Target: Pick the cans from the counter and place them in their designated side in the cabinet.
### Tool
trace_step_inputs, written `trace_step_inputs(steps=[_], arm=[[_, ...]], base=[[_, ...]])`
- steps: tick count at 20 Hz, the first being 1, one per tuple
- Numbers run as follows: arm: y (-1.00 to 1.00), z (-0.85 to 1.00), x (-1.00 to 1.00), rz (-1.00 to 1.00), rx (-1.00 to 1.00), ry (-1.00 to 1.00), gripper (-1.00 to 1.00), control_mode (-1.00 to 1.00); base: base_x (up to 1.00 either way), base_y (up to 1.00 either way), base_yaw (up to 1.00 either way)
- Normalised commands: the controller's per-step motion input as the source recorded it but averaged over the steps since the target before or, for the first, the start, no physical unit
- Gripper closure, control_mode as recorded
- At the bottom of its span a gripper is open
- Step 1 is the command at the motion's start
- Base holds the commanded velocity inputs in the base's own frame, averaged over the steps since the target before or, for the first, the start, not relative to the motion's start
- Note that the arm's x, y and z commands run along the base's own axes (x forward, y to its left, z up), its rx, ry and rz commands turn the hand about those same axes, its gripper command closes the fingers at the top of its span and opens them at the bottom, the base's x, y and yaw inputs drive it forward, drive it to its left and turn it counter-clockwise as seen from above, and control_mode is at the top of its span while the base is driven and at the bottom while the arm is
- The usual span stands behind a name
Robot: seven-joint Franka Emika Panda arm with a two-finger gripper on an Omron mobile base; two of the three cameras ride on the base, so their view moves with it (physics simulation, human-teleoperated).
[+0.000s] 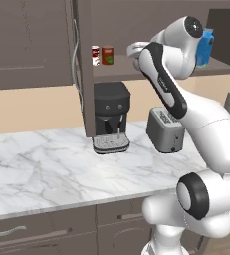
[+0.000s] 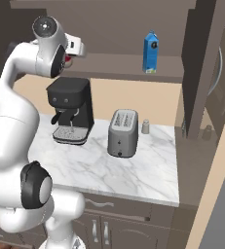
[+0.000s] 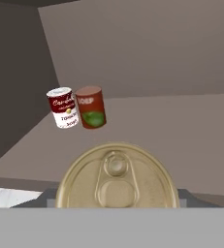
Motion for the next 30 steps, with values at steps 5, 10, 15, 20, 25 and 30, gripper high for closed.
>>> trace_step_inputs(steps=[5,10,15,20,25,30], arm=[[0.02,-0.09,0.09,0.01,0.00,0.00,1.00,-1.00],[0.03,-0.02,0.15,0.01,0.00,0.00,1.00,-1.00],[0.01,0.00,0.18,0.01,0.00,0.00,1.00,-1.00],[0.00,-0.01,0.18,0.01,0.00,0.00,1.00,-1.00],[0.00,-0.03,0.18,0.01,0.00,0.00,1.00,-1.00],[0.00,-0.03,0.20,0.01,0.00,0.00,1.00,-1.00]], base=[[0.00,0.00,0.00],[0.00,0.00,0.00],[0.00,0.00,0.00],[0.00,0.00,0.00],[0.00,0.00,0.00],[0.00,0.00,0.00]])
